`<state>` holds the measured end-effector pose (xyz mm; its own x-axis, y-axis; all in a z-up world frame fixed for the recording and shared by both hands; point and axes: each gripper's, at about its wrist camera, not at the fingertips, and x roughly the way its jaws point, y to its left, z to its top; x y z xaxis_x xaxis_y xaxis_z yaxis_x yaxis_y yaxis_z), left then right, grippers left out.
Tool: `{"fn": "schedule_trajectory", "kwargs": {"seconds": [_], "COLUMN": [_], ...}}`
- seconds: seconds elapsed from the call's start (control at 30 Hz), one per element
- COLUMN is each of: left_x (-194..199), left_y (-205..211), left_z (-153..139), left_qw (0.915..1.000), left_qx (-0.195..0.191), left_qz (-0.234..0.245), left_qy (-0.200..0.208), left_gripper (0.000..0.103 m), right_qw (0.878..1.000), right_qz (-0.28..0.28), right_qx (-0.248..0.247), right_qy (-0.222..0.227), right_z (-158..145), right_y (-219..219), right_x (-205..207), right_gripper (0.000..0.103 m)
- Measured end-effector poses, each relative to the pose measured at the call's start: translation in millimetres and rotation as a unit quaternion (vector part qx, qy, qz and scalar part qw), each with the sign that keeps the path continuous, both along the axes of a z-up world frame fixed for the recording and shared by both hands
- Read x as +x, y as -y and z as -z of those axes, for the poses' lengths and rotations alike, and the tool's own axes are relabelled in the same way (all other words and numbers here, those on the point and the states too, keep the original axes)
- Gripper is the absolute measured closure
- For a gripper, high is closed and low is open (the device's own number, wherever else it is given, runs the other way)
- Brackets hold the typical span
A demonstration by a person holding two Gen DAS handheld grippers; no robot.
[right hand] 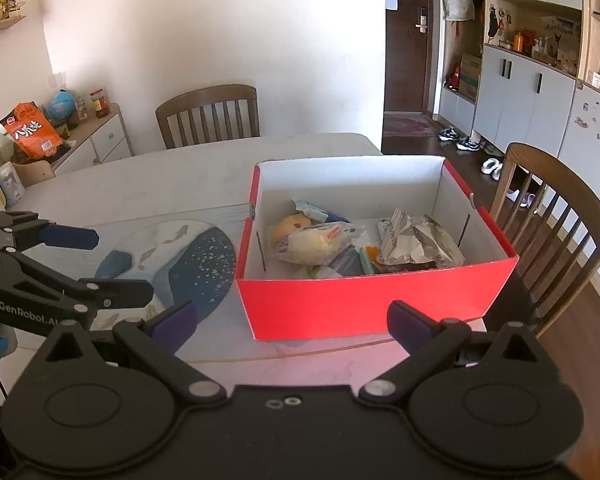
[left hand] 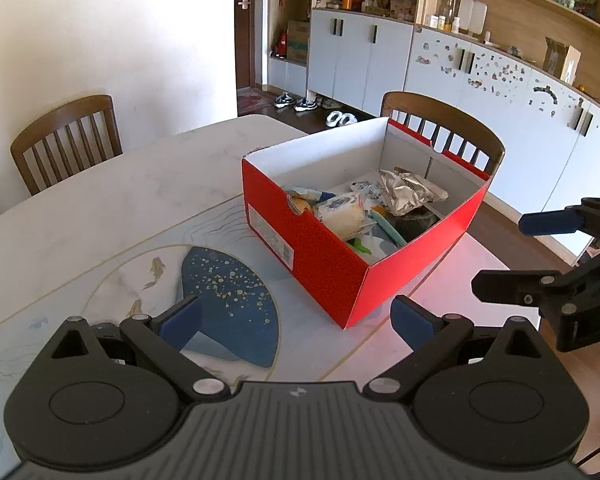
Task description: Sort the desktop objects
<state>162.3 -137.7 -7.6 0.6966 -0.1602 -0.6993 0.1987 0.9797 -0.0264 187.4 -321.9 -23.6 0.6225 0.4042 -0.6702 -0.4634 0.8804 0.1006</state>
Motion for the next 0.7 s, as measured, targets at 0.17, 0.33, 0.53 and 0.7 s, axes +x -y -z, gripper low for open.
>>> {"fn": "schedule_trajectory", "kwargs": {"seconds": [0.17, 0.33, 0.53, 0.7], "left_x": [-3, -4, -3, -3], "left_y": [-4, -6, -15, -30], "left_z": [-2, -3, -3, -1], "left_qw": [1.0000, 1.0000, 0.9999, 0.9999], "left_qx": [-0.001, 0.003, -0.007, -0.015], "left_qz": [0.004, 0.005, 0.010, 0.001], "left_qy": [0.002, 0.004, 0.003, -0.001], "left_gripper": [0.002, 0.002, 0.002, 0.002], "right_qw": [1.000, 1.000, 1.000, 1.000], "right_qz": [0.007, 0.012, 0.017, 0.010], "right_qx": [-0.003, -0.005, -0.009, -0.011], "right_qy": [-0.001, -0.003, -0.007, -0.007], "right_z": [0, 1, 4, 4], "right_y": [-3, -5, -10, -20], "right_x": [-2, -4, -2, -1], "right_gripper": [0.001, 0.001, 0.001, 0.001]}}
